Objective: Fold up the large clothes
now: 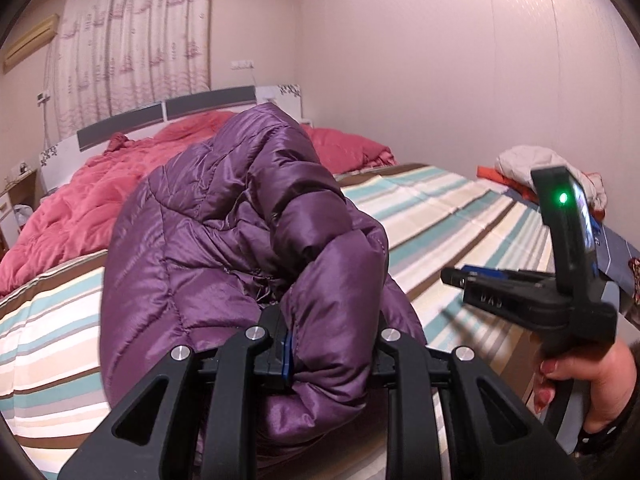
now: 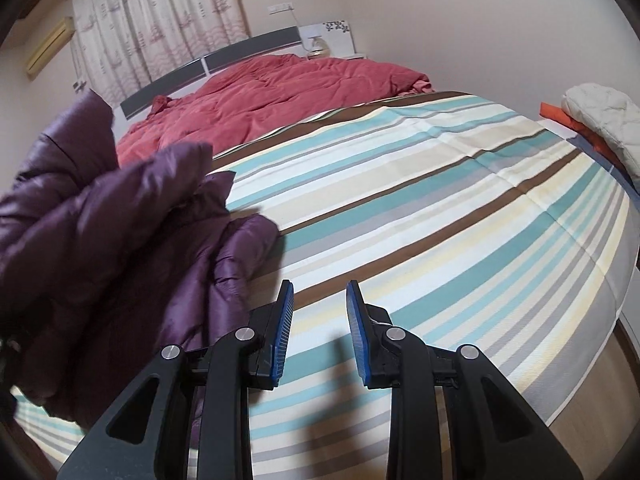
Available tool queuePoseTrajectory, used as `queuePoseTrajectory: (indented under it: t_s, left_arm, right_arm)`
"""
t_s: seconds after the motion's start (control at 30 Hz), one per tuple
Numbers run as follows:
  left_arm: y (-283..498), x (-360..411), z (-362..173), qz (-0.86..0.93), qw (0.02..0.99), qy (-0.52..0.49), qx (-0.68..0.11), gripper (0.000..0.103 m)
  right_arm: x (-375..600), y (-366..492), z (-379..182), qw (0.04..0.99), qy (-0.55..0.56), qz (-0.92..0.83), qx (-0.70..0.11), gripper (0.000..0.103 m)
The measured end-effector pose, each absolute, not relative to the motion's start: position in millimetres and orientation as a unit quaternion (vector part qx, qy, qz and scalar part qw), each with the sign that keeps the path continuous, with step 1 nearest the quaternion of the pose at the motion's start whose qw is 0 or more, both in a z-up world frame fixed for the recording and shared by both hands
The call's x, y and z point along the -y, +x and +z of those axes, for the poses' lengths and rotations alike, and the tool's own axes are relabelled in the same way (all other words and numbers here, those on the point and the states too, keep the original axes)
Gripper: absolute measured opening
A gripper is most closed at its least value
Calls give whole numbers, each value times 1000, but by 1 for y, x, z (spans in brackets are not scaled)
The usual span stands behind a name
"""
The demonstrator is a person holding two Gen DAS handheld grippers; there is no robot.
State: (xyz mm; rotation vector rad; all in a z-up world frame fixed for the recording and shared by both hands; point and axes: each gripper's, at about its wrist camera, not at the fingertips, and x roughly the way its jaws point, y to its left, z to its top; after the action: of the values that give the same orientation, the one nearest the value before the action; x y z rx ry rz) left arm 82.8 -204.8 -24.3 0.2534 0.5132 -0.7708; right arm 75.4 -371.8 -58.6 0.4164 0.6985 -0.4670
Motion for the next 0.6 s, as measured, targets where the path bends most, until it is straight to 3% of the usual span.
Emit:
queuePoseTrajectory:
  t_s: [0.6]
  left_arm:
    - [77, 232, -59, -388, 852, 188, -297, 21]
  right_arm:
    - [395, 65, -66, 882, 245, -224, -334, 27]
